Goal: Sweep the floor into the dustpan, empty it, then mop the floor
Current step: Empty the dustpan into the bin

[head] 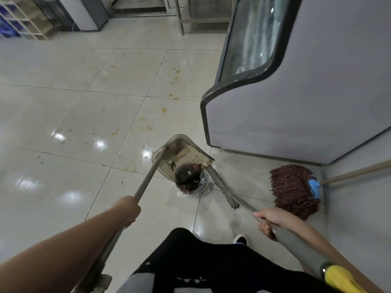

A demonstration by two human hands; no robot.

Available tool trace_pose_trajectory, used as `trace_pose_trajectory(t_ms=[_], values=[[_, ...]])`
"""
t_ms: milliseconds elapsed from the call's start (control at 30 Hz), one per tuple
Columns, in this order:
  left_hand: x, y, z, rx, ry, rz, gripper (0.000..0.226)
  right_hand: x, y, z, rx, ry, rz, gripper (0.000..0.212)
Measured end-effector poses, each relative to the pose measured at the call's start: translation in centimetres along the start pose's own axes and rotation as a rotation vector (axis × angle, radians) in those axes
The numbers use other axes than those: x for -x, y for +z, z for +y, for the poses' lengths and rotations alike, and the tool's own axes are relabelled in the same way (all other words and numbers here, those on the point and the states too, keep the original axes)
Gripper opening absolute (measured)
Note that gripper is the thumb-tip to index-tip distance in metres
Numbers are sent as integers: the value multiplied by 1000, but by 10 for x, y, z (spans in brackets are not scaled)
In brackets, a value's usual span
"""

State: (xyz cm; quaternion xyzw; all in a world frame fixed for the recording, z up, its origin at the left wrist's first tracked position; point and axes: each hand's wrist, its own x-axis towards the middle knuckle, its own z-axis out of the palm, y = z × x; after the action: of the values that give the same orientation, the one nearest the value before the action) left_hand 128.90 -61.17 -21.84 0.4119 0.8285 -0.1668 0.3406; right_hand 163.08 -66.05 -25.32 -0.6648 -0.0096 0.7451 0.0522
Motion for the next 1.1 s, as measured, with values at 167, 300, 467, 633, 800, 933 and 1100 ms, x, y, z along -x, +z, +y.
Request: trace_pose_trajectory(t_ms=[167, 300, 467, 633, 800, 933, 1100], values=[[0, 11, -4, -12, 64, 9, 22, -1, 1, 0, 3, 35, -34, 69], [-3, 16, -24, -17, 47, 21, 12, -1, 4, 1, 22, 26, -35, 71], [-16, 17, -27, 20, 37, -2, 20, 7, 3, -1, 12, 44, 3, 56], [-23, 24, -42, 32, 20, 3, 22, 8, 5, -4, 0, 37, 36, 52], [-25, 21, -41, 49, -1, -6, 24, 5, 12, -11, 43, 58, 39, 54], [-29, 14, -39, 96, 6, -35, 33, 5, 17, -18, 60, 62, 30, 54], [-29, 11, -36, 233, -47, -16, 53, 5, 16, -21, 67, 90, 34, 49]])
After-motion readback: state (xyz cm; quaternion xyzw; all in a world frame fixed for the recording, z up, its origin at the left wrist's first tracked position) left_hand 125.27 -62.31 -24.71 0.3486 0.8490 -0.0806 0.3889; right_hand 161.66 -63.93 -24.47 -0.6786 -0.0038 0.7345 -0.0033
